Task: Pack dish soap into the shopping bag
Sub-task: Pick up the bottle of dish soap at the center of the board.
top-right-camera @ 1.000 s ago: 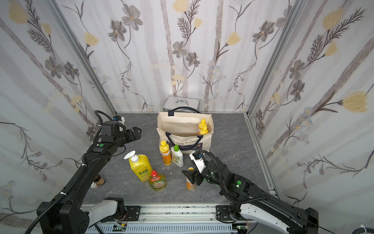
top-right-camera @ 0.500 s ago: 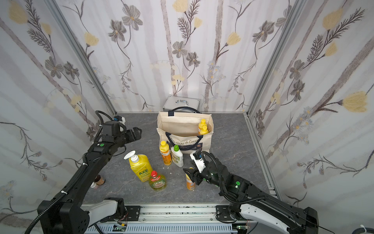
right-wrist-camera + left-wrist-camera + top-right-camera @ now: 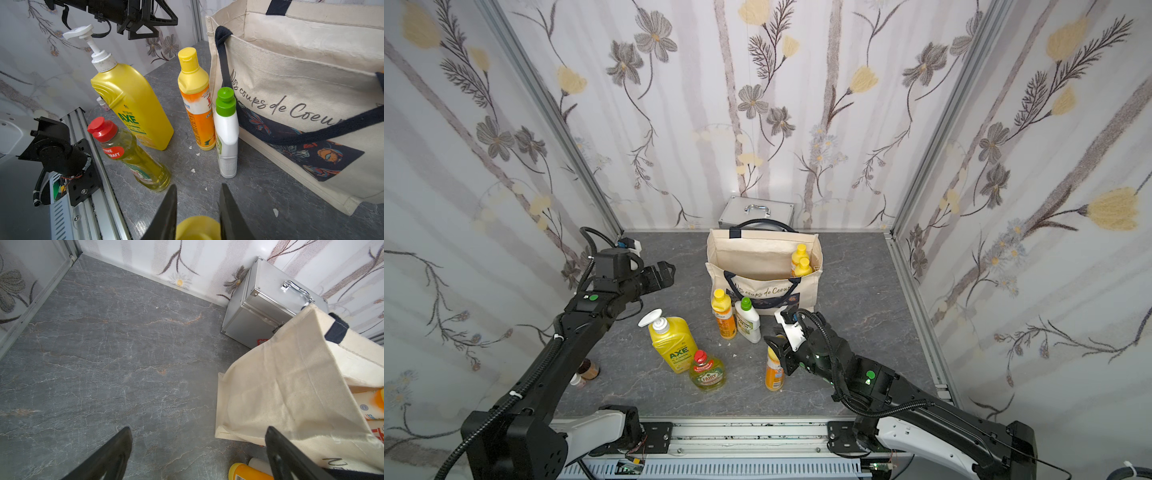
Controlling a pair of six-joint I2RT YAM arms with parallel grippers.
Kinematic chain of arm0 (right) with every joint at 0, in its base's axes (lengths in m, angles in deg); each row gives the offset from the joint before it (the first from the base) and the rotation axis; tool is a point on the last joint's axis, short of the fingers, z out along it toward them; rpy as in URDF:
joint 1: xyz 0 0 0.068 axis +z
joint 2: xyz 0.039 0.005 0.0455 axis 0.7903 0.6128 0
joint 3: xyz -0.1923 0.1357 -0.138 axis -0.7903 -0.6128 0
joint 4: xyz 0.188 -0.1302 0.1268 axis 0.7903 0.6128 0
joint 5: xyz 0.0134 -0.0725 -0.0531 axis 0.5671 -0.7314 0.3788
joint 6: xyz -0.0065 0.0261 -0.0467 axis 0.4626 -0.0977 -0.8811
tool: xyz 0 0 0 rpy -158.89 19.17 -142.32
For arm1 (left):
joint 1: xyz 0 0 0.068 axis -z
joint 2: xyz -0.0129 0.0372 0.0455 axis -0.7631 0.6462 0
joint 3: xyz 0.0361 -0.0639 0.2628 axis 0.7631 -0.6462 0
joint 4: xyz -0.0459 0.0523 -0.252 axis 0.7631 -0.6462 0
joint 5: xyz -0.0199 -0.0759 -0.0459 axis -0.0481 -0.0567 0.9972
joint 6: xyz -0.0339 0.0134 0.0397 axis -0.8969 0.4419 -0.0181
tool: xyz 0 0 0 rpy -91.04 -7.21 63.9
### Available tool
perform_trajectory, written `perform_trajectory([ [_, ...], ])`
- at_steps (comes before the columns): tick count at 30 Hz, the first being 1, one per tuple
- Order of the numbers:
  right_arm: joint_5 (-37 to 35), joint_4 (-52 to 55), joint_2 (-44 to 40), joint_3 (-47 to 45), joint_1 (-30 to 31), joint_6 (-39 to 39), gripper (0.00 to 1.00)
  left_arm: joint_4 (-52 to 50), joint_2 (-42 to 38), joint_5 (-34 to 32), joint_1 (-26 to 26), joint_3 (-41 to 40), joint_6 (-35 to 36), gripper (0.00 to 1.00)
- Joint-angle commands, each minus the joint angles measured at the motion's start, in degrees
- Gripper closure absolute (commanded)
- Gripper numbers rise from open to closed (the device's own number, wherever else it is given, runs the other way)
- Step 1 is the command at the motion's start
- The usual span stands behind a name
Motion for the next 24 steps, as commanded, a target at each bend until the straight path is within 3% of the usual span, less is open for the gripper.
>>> perform_trajectory([
  [1, 0.1, -0.6, 0.8, 0.6, 0.5, 0.7, 0.83, 1.4, -0.1, -0.4, 0.0, -0.1, 0.3, 0.00],
  [10, -1.2, 0.1, 2.6, 2.8, 1.5, -0.2, 1.00, 1.4, -0.3, -0.4, 0.1, -0.1, 0.3, 0.00],
  [24, -5.9, 3.7, 5.6, 10.2, 1.7, -3.9, 1.00, 1.5, -0.3, -0.4, 0.0, 0.0, 0.4, 0.00],
])
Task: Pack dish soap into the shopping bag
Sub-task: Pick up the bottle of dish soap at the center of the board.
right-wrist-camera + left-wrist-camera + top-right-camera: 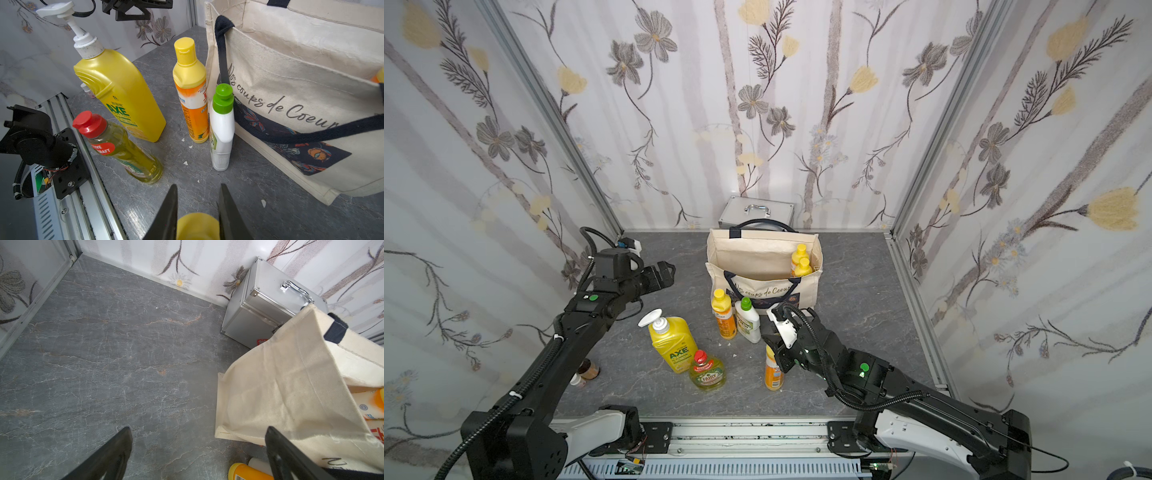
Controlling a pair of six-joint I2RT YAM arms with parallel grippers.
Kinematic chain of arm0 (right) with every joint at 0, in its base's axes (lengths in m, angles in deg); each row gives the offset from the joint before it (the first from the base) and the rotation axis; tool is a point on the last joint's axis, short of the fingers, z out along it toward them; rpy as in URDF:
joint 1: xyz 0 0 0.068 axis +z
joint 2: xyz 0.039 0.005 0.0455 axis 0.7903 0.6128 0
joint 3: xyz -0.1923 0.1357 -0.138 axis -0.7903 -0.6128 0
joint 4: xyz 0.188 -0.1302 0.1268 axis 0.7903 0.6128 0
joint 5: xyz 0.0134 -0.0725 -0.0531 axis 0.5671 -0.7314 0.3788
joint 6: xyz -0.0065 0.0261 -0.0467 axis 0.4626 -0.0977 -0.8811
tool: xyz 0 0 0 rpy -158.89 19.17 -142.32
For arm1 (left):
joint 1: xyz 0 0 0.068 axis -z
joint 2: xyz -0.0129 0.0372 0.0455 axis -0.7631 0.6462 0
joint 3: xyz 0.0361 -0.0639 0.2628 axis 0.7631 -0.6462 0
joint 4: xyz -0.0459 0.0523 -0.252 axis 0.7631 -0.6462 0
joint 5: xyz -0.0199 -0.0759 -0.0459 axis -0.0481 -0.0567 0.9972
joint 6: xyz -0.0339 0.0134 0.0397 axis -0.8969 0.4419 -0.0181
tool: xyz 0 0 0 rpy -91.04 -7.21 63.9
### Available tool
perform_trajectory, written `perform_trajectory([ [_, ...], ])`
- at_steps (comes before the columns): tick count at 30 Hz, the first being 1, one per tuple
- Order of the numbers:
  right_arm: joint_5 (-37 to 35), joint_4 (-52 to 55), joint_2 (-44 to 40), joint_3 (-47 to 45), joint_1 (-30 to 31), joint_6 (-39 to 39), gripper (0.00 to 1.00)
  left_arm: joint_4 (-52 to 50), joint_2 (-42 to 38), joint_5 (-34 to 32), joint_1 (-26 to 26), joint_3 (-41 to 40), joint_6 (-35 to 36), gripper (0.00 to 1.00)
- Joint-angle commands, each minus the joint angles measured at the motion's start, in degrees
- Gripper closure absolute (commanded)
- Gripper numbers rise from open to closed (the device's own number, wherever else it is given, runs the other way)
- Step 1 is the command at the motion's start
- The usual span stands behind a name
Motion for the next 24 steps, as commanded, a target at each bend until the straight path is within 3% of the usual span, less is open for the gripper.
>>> perform_trajectory([
  [1, -2.2, -2.8, 0.7, 3.8, 0.0, -1.6, 1.00, 1.5, -0.2, -0.3, 0.0, 0.0, 0.4, 0.00],
  [7, -2.9, -0.5, 3.2, 9.0, -0.6, -3.9, 1.00, 1.5, -0.2, -0.2, 0.0, 0.1, 0.3, 0.00],
  [24, 4.0, 6.8, 13.9, 30.6, -8.0, -12.2, 1.00, 1.3, -0.5, -0.4, 0.0, 0.0, 0.4, 0.00],
])
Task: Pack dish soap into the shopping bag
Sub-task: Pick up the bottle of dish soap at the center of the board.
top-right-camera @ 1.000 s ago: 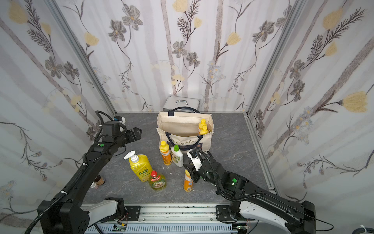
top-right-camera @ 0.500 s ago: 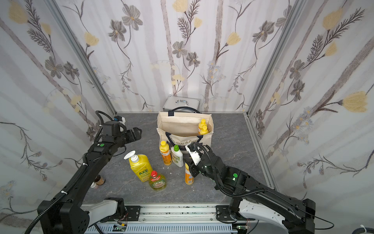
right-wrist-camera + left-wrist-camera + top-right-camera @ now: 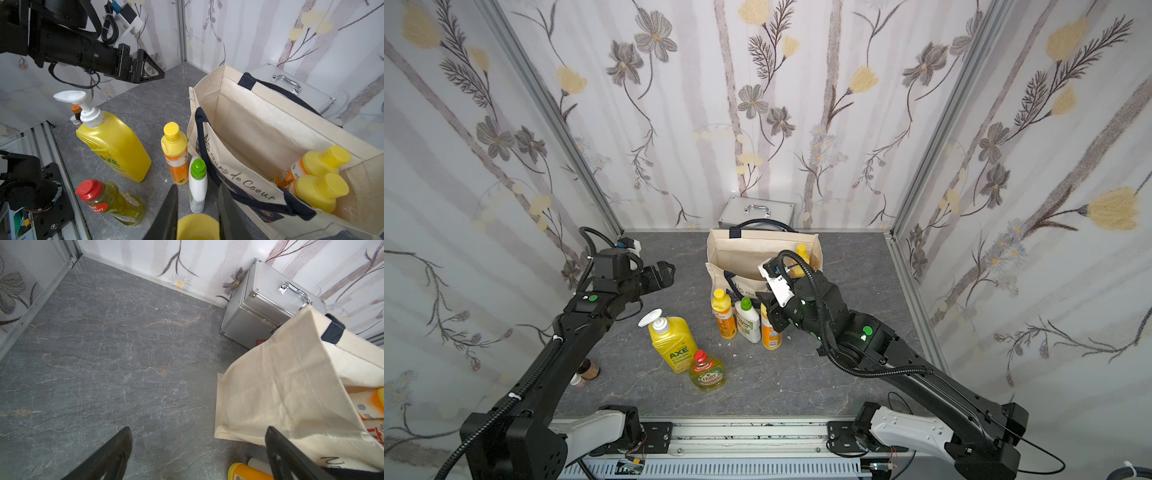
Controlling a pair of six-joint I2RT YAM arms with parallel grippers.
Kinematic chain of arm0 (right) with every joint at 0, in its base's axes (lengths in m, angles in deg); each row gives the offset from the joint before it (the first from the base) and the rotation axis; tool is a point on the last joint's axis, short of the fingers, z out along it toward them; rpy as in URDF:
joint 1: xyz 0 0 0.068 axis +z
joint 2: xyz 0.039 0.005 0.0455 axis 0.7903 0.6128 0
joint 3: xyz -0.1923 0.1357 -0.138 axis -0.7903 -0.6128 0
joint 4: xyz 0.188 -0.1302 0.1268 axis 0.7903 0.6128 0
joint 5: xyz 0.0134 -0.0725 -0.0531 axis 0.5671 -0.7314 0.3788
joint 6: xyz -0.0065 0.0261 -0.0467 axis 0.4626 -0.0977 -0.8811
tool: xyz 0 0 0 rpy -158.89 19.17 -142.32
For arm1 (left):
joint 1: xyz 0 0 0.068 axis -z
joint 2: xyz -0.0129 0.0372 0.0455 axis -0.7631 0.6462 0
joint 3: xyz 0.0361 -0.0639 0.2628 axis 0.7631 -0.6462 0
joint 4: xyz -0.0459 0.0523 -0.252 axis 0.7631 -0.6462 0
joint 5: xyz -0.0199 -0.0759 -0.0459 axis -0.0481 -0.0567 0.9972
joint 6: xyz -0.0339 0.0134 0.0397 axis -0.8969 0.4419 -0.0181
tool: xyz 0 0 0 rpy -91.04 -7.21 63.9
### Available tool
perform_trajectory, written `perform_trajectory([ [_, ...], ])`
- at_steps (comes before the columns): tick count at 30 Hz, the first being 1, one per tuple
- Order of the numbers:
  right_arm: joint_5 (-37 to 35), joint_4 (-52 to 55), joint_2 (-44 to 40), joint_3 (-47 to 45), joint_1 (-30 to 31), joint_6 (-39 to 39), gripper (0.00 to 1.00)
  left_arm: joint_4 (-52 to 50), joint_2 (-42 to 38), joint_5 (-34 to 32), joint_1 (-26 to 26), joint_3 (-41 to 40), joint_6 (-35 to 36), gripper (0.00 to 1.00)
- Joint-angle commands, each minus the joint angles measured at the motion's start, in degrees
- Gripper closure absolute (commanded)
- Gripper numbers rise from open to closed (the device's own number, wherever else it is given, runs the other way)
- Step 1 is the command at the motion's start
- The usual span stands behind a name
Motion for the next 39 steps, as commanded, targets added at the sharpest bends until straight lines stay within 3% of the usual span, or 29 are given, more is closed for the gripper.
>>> perform_trajectory([
  [1, 1.2, -2.3, 1.4, 3.8, -0.6, -3.0, 1.00, 1.3, -0.1, -0.4, 0.0, 0.0, 0.4, 0.00],
  [17, 2.6, 1.1, 7.9, 20.0, -6.2, -5.5, 1.00, 1.0, -0.1, -0.6, 0.1, 0.0, 0.4, 0.00],
  [28, 2.9, 0.8, 17.3, 35.0, -13.7, -6.4, 1.00, 1.2, -0.1, -0.5, 0.1, 0.0, 0.4, 0.00],
  [39, 4.8, -0.4, 25.1, 44.2, -17.5, -6.4, 1.00, 1.5, 0.8, -0.5, 0.2, -0.2, 0.7, 0.00],
])
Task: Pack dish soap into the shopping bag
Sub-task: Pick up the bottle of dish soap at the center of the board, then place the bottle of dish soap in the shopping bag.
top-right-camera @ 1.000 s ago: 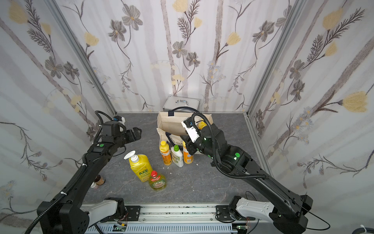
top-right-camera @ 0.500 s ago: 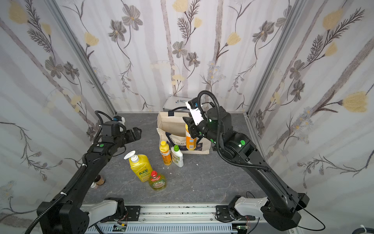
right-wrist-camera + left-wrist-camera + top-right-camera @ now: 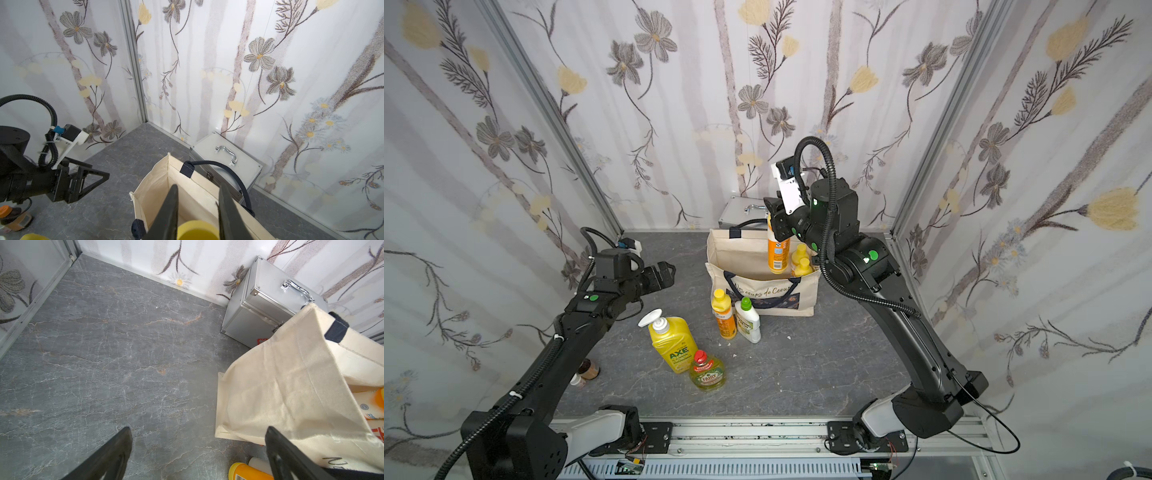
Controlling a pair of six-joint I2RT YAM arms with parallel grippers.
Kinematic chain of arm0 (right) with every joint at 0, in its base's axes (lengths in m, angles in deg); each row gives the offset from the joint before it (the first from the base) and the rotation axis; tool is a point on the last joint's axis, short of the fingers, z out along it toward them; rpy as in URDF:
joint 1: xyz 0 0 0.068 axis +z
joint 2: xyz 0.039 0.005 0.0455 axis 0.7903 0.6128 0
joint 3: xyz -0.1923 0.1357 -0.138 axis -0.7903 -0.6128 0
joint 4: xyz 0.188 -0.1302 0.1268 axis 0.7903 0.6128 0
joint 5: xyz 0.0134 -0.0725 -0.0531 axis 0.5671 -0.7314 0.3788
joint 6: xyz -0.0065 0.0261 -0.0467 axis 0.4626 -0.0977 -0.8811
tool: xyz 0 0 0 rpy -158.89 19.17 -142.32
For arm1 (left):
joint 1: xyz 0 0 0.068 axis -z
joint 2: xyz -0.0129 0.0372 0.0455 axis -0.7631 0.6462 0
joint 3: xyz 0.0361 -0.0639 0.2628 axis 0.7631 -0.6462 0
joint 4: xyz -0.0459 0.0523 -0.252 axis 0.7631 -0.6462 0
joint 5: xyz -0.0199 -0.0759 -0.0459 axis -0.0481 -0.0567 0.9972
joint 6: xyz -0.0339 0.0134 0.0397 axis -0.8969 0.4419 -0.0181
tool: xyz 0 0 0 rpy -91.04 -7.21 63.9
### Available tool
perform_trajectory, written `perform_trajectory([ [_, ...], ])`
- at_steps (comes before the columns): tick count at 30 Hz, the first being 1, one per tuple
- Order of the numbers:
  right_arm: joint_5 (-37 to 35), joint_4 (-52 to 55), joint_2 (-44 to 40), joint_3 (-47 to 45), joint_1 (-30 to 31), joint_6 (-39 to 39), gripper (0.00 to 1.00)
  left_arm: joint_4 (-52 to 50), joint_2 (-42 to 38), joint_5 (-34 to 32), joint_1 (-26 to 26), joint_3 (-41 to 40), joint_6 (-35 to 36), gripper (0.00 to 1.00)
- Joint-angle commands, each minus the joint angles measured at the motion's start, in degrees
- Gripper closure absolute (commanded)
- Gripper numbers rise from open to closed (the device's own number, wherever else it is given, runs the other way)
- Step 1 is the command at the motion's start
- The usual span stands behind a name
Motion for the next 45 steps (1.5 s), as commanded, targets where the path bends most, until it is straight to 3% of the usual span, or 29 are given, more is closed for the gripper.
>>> perform_trajectory([
  [1, 1.0, -6.3, 1.5, 1.6, -0.7, -0.8, 1.00, 1.4, 0.3, -0.5, 0.0, -0.1, 0.7, 0.00],
  [18, 3.0, -8.1, 7.6, 0.5, -4.9, -1.1, 1.00, 1.2, 0.0, -0.6, 0.0, 0.2, 0.6, 0.00],
  [45, 7.9, -23.8, 11.6, -16.1, -8.4, -0.1, 1.00, 1.6, 0.7, -0.6, 0.0, -0.2, 0.8, 0.00],
])
